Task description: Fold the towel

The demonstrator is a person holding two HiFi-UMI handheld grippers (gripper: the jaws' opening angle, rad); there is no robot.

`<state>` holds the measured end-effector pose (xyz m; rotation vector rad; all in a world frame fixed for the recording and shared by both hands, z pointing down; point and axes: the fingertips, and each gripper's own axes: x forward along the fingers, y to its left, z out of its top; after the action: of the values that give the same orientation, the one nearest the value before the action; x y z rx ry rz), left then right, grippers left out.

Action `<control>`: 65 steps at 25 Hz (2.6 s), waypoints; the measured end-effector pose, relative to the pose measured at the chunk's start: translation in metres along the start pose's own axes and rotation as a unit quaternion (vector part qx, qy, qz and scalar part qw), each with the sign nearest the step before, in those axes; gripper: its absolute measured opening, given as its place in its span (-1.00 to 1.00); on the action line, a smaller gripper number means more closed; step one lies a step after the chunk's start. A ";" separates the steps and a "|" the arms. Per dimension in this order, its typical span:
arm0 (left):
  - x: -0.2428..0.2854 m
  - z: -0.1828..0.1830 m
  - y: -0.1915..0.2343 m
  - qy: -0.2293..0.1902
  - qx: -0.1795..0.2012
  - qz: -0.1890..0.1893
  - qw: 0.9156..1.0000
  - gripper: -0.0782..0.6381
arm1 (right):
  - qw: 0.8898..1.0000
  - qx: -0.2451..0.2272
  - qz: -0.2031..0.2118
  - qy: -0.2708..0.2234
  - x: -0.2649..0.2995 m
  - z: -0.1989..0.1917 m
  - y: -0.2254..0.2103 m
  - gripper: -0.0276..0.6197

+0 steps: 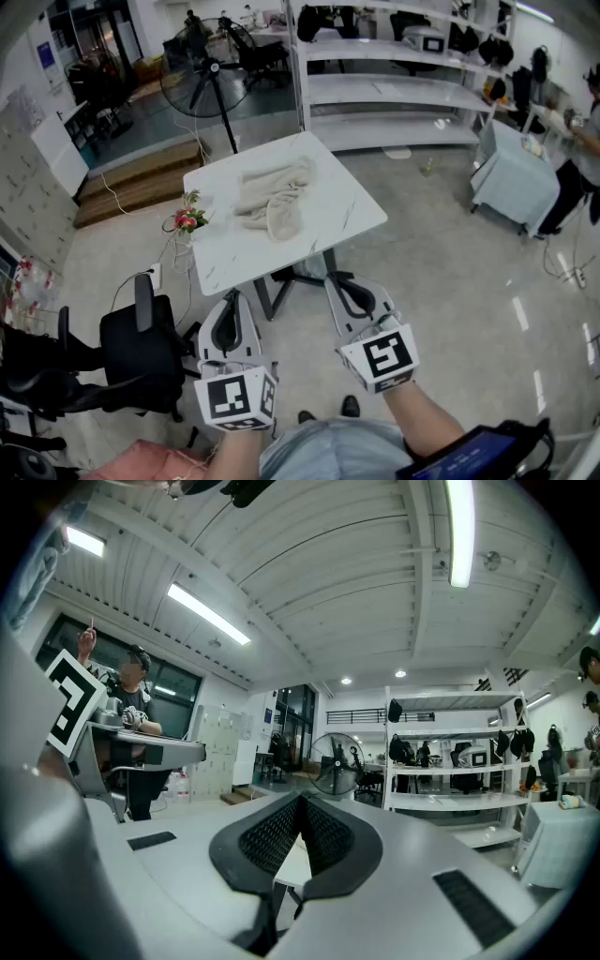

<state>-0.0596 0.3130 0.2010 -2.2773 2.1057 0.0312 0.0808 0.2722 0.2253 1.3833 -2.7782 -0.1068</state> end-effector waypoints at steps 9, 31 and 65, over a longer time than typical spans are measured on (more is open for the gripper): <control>0.003 0.003 -0.011 0.006 0.005 0.008 1.000 -0.76 | 1.000 -0.010 0.013 -0.001 -0.002 -0.005 -0.009 -0.88; 0.058 -0.036 -0.028 0.048 0.013 0.046 0.998 -0.76 | 0.996 -0.012 0.081 0.030 0.036 -0.051 -0.050 -0.72; 0.331 -0.176 0.164 0.121 -0.025 -0.013 0.992 -0.76 | 0.974 -0.073 0.119 0.178 0.353 -0.185 -0.052 -0.48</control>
<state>-0.1993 -0.0374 0.3602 -2.4485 2.2080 -0.2057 -0.0784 -0.0490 0.4064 0.9210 -2.5500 -0.0482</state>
